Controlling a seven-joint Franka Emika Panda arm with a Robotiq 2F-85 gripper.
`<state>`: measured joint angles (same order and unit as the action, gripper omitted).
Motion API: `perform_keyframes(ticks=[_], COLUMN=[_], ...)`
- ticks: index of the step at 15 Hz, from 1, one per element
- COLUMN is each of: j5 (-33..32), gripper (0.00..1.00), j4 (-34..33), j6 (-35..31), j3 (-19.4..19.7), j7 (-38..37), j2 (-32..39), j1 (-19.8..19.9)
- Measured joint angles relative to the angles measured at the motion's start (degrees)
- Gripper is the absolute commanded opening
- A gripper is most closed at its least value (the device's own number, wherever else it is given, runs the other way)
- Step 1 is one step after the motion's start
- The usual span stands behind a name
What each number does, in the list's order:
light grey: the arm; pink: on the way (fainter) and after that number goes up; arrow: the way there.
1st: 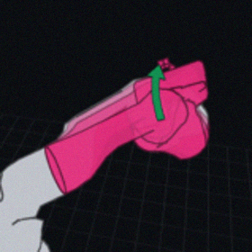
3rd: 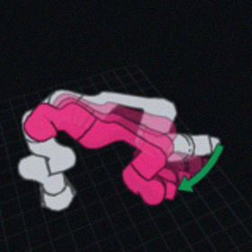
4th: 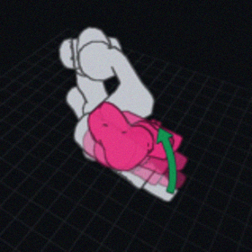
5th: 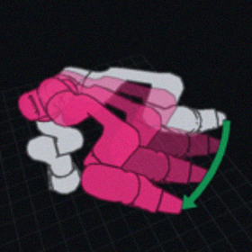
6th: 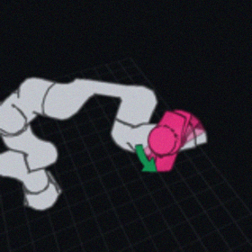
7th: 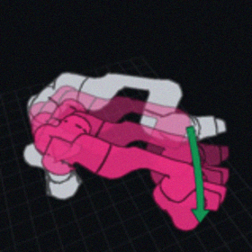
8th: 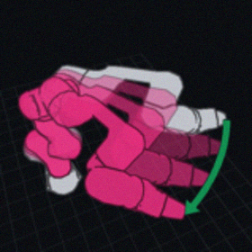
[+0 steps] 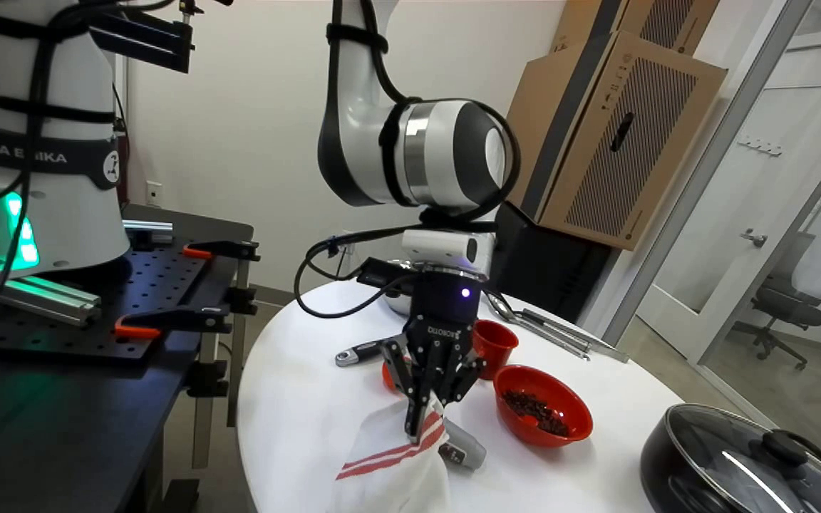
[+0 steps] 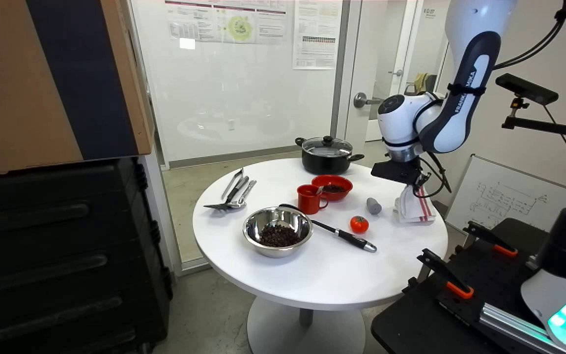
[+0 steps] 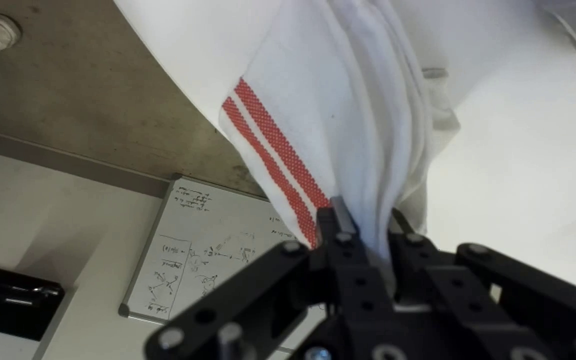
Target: Move the towel to the right side of the table
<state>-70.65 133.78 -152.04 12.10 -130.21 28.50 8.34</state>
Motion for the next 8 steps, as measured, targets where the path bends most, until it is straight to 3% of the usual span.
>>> perform_keyframes(ticks=[8], j5=[11.21], gripper=[0.03], j4=[-8.40], j6=[2.86], j3=[0.60], j7=[4.86], j2=[8.11], j1=[2.98])
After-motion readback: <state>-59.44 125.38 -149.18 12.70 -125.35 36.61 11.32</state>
